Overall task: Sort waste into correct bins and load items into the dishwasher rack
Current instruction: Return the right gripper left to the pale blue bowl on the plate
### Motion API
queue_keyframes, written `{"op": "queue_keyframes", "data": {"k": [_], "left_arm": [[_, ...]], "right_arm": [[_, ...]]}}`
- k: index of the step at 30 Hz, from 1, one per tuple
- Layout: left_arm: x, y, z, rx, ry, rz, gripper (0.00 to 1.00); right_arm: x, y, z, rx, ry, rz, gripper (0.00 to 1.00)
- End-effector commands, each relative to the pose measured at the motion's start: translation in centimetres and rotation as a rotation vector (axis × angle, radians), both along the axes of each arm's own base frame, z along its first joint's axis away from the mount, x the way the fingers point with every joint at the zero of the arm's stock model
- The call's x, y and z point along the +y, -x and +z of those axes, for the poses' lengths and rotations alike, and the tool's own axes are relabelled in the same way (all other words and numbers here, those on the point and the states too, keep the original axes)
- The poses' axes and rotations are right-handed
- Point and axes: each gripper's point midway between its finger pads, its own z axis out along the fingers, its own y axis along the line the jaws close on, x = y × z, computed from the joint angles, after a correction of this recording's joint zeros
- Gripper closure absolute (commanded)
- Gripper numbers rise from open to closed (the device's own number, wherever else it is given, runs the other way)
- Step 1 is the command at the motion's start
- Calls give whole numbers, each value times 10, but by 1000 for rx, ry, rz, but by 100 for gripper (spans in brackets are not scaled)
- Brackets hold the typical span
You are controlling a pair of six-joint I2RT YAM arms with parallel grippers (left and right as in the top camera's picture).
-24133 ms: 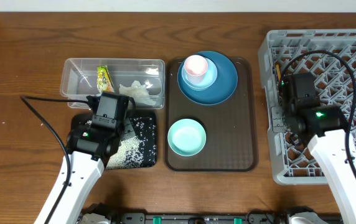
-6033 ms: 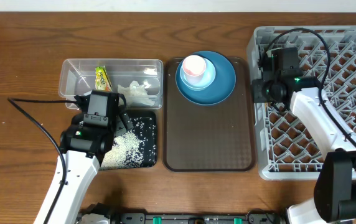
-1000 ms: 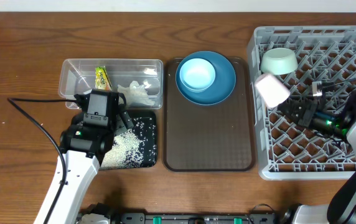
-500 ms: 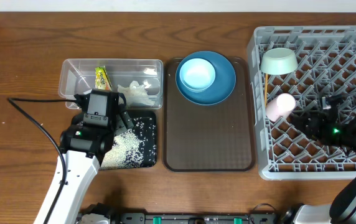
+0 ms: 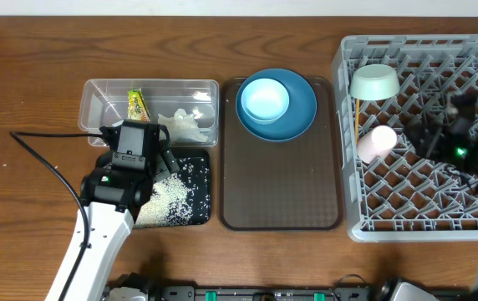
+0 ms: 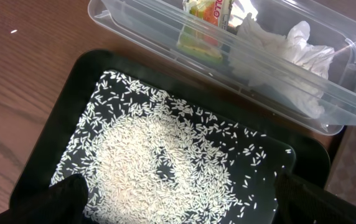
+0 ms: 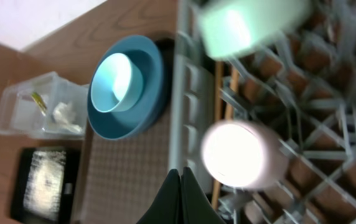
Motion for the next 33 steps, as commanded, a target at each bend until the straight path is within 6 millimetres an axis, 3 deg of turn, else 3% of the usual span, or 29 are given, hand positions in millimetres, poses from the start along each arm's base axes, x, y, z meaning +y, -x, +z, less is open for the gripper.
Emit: {"op": "queue_keyframes", "data": {"k": [1,7,12,15,19,22,23,28,33], "left_arm": [[4,-1,1,0,-18,8,2],[4,-1,1,0,-18,8,2],[4,-1,1,0,-18,8,2],[4,-1,1,0,-18,8,2],[4,-1,1,0,-18,8,2],[4,-1,1,0,-18,8,2],[4,-1,1,0,-18,8,2],[4,-1,1,0,-18,8,2],[4,-1,1,0,-17,8,2]], "right_arm": [[18,-5,17,-35,170,-4,99],[87,-16,28,-144,341,117,95],[147,-25,30,-237,385,230,91],[184,-31,21,-271,401,296,89],[219,-38,-6,-269,437,353,76],[234,-49,-32,-258,483,358,53],[237,-54,-40,-254,497,356,51],[252,-73,-85,-243,538,385,51],[261,-87,-104,-266,530,378,53]]}}
